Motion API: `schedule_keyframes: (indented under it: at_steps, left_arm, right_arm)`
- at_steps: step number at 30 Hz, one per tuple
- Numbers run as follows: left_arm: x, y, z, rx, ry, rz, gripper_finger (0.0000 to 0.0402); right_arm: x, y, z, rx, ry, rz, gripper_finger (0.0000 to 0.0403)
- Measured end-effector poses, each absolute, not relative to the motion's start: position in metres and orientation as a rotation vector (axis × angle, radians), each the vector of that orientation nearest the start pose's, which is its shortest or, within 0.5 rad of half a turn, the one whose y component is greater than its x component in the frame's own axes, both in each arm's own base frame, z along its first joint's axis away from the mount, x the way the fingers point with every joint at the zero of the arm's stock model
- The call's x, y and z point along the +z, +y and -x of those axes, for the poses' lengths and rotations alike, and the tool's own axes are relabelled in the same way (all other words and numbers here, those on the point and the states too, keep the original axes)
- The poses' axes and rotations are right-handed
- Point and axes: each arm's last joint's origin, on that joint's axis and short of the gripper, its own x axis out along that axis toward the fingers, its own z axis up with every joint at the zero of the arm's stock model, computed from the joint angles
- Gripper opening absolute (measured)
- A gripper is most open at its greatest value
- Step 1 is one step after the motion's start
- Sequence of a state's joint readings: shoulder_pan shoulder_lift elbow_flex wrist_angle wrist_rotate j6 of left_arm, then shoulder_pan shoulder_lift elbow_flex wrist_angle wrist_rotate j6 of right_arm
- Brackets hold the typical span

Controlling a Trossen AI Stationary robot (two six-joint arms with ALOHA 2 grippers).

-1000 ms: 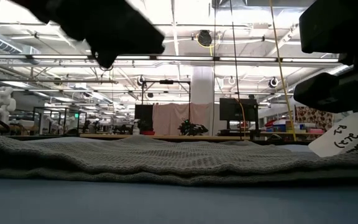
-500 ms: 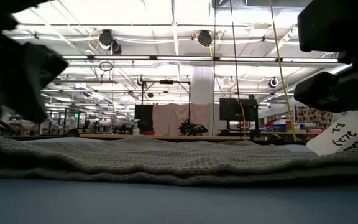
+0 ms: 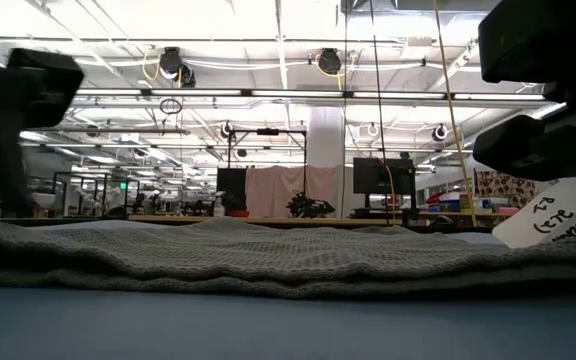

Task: Roll towel
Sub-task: Roll the gray towel

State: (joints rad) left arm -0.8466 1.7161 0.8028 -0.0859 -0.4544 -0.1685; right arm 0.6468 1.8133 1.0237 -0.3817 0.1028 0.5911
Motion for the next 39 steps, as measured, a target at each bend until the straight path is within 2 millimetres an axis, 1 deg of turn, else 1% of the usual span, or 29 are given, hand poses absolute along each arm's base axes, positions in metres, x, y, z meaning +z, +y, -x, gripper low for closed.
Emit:
schedule_keyframes:
  at_steps: [4,10,13,15,18,21,22,26,29,32,34,36,39]
  left_arm:
    - [0.128,-0.215,-0.217,-0.247,0.827,-0.459,0.0209]
    - [0.12,-0.21,-0.222,-0.339,0.918,-0.427,0.0176]
    - [0.117,-0.21,-0.225,-0.347,0.927,-0.414,0.0153]
    - [0.116,-0.21,-0.225,-0.349,0.929,-0.412,0.0127]
    - [0.116,-0.21,-0.225,-0.339,0.932,-0.388,0.0074]
    - [0.116,-0.209,-0.225,-0.311,0.943,-0.345,0.002]
    - [0.116,-0.209,-0.225,-0.3,0.946,-0.327,0.0012]
    - [0.115,-0.209,-0.224,-0.272,0.953,-0.279,0.0014]
    - [0.115,-0.209,-0.224,-0.258,0.956,-0.256,0.0012]
    - [0.115,-0.209,-0.225,-0.25,0.952,-0.243,0.0011]
    - [0.115,-0.209,-0.225,-0.242,0.945,-0.229,0.001]
    - [0.116,-0.209,-0.226,-0.236,0.939,-0.22,0.001]
    - [0.116,-0.209,-0.226,-0.226,0.938,-0.203,0.001]
  right_arm:
    - [0.139,0.2,-0.27,0.138,1.182,-0.087,0.0016]
    - [0.14,0.2,-0.27,0.138,1.181,-0.087,0.0016]
    - [0.14,0.201,-0.27,0.139,1.179,-0.088,0.0016]
    - [0.14,0.201,-0.27,0.139,1.176,-0.091,0.0017]
    - [0.143,0.203,-0.269,0.158,1.164,-0.07,0.0029]
    - [0.153,0.205,-0.264,0.175,1.129,-0.037,0.006]
    - [0.157,0.207,-0.261,0.18,1.118,-0.026,0.0073]
    - [0.173,0.216,-0.248,0.205,1.048,0.035,0.0136]
    - [0.174,0.227,-0.233,0.205,1.031,0.128,0.0182]
    - [0.164,0.243,-0.218,0.19,1.01,0.211,0.0214]
    - [0.155,0.255,-0.21,0.174,0.966,0.271,0.0227]
    - [0.146,0.265,-0.205,0.142,0.908,0.302,0.0233]
    - [0.138,0.27,-0.202,0.043,0.852,0.272,0.0234]
